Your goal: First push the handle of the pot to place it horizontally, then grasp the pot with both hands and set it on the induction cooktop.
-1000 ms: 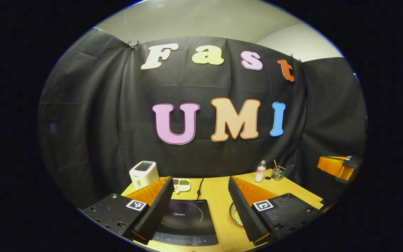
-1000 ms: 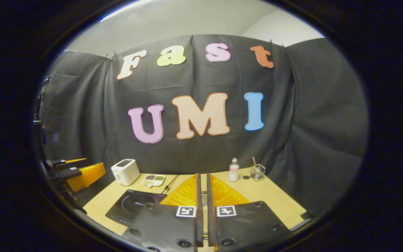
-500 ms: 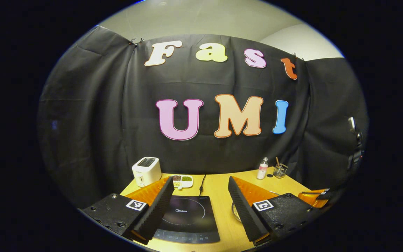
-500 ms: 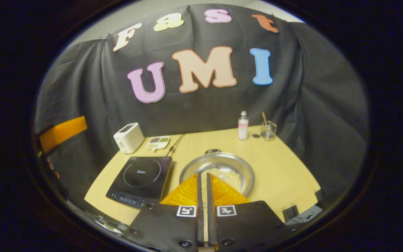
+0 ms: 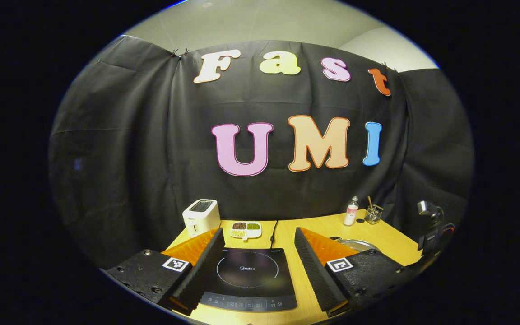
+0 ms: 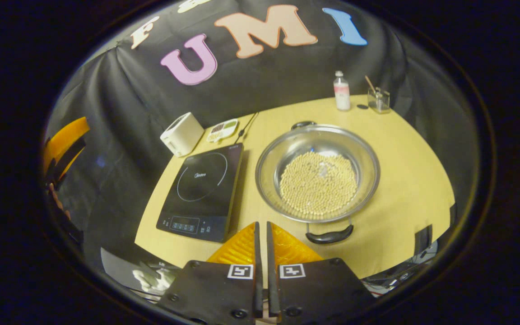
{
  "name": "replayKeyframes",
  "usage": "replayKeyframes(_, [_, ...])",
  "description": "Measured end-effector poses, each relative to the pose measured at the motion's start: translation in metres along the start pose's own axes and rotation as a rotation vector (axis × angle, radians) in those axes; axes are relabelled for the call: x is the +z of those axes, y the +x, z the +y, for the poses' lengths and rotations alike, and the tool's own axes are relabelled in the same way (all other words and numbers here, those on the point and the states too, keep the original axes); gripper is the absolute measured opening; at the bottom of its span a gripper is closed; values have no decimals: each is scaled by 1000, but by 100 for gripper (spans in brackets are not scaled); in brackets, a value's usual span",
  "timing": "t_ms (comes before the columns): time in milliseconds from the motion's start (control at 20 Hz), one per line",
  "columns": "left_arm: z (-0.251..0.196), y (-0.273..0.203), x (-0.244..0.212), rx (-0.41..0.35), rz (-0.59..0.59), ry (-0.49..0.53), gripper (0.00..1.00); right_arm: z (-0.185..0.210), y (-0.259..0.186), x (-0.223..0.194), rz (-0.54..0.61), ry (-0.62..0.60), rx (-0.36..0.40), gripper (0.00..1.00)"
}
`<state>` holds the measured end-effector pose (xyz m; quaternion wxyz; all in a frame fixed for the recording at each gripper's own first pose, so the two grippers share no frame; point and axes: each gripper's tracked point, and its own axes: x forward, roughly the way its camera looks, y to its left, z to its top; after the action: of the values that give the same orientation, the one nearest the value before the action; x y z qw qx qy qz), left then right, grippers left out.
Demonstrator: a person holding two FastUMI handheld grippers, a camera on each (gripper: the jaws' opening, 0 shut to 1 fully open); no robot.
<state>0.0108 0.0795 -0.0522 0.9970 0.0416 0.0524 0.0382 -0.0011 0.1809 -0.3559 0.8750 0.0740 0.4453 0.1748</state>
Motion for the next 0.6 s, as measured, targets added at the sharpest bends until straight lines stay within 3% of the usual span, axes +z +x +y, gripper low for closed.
replayKeyframes(150, [1, 3, -7, 12, 19, -10, 95, -6, 19, -16, 90, 36, 15, 7])
replayKeyframes(300, [6, 5, -12, 58, 47, -4, 91, -16, 36, -25, 166, 61, 16, 7])
replayKeyframes(550, [1, 9, -10, 132, 68, -27, 92, -36, 52, -32, 257, 68, 4, 7])
replayKeyframes(600, [-2, 10, -12, 141, 79, -28, 95, -39, 54, -32, 275, 61, 5, 7])
